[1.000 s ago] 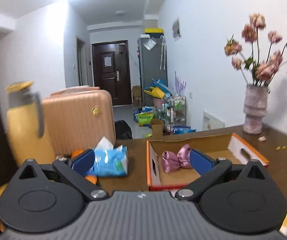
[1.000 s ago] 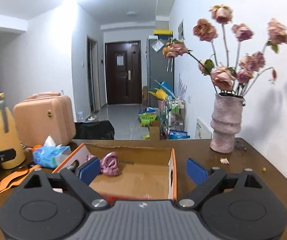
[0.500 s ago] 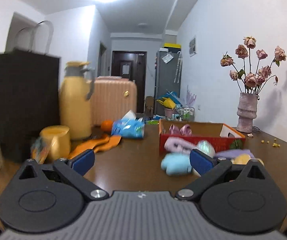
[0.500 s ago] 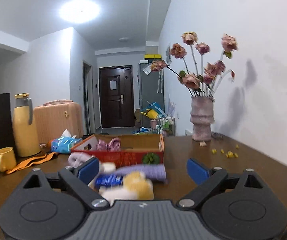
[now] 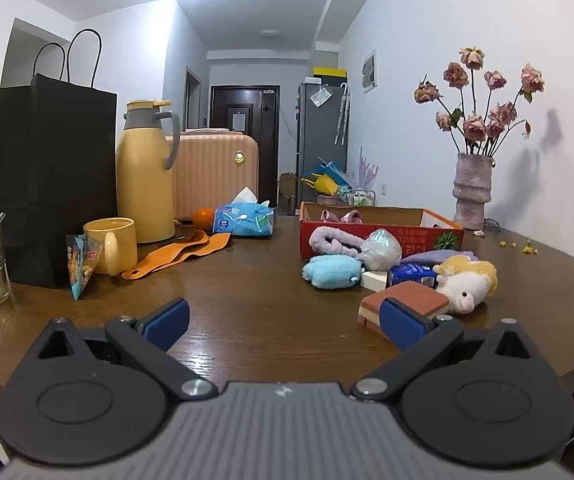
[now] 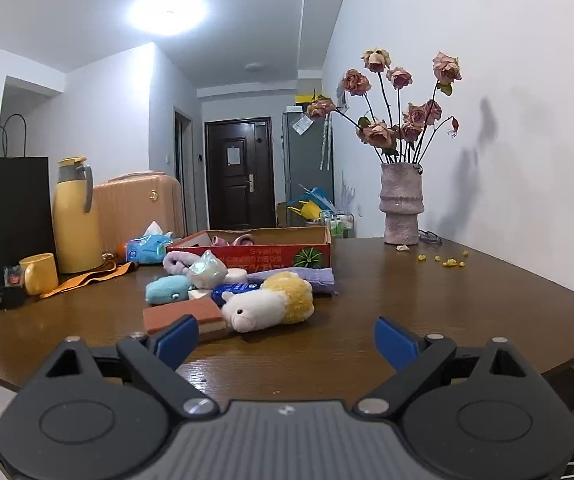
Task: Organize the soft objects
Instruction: 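Withdraw the right gripper from the box back toward the pile, then grasp the brick-patterned sponge with the right gripper, then carry the sponge with the right gripper into the box and release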
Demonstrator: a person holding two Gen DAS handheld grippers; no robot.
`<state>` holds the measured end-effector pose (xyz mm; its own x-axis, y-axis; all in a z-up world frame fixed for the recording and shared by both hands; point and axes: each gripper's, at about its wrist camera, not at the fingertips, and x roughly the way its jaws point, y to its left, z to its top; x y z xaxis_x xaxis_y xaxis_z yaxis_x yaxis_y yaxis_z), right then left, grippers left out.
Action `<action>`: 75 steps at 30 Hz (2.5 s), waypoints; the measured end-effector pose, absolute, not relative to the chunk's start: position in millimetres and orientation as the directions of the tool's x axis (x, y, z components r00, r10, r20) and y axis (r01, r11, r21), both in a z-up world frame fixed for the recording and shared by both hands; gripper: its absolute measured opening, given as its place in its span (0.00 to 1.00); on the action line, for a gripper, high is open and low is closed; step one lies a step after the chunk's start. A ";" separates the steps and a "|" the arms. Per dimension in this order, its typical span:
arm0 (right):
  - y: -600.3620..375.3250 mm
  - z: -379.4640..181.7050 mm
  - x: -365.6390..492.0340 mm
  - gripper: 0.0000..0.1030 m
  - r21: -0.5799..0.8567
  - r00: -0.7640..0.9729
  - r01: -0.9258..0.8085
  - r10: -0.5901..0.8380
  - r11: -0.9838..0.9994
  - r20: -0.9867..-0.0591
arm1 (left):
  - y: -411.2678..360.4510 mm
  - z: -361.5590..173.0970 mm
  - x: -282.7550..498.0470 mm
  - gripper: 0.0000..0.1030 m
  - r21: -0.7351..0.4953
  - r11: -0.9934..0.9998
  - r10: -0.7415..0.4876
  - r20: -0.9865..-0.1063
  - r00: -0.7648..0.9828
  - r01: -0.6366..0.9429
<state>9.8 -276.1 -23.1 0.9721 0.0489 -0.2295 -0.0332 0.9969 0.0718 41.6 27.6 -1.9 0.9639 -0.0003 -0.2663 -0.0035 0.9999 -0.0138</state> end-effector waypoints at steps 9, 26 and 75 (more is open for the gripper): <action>-275.3 -34.0 58.5 0.47 0.147 0.926 -0.152 0.192 0.977 -0.324 | 3.9 -20.2 86.7 1.00 -0.024 0.998 -0.062 -0.353 0.934 0.057; -232.9 -48.7 235.1 0.37 0.303 0.789 -0.293 0.409 0.907 -0.459 | -20.1 -38.6 209.4 0.41 -0.238 0.946 -0.317 -0.523 0.791 0.221; -295.7 46.5 316.5 0.20 0.389 0.863 -0.238 0.378 0.890 -0.336 | -54.4 74.5 353.3 0.21 -0.328 0.854 -0.515 -0.423 0.745 0.404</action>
<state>316.5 -295.7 46.5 0.8625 0.3779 -0.3365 -0.2381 0.8899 0.3890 353.3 -54.4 74.5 0.7452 -0.5151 -0.4235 0.4040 0.8540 -0.3278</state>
